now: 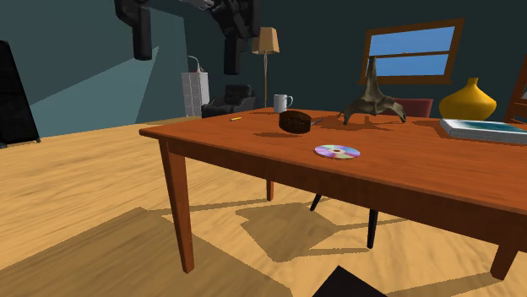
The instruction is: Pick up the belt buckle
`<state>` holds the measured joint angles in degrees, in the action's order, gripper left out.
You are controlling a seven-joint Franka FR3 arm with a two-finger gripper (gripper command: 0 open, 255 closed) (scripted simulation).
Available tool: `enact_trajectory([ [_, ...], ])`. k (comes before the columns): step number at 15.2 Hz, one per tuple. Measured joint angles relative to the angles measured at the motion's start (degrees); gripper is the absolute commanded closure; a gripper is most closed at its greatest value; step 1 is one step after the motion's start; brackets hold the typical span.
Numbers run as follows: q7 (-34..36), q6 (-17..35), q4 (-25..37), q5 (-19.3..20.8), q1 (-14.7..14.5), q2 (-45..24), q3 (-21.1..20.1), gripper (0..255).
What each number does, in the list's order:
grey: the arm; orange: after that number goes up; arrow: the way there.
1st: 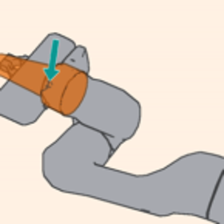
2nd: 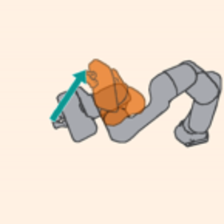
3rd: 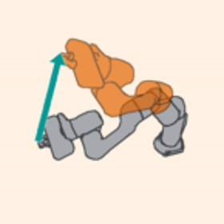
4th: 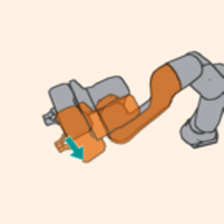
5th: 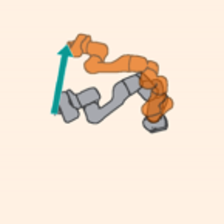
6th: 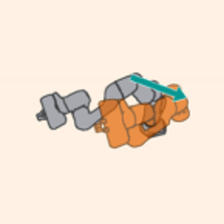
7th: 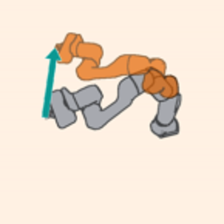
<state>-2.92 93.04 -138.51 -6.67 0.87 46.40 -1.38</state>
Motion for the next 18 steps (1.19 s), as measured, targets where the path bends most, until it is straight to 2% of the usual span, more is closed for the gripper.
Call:
enact_trajectory([
  [3,-1.9,1.14,-0.56,1.03,0.44,-0.42,1.4,0],
  [9,-11.54,6.44,-0.93,5.86,2.61,-4.31,8.72,0],
  [18,-25.85,14.83,4.72,9.33,3.83,-16.07,19.42,0],
])
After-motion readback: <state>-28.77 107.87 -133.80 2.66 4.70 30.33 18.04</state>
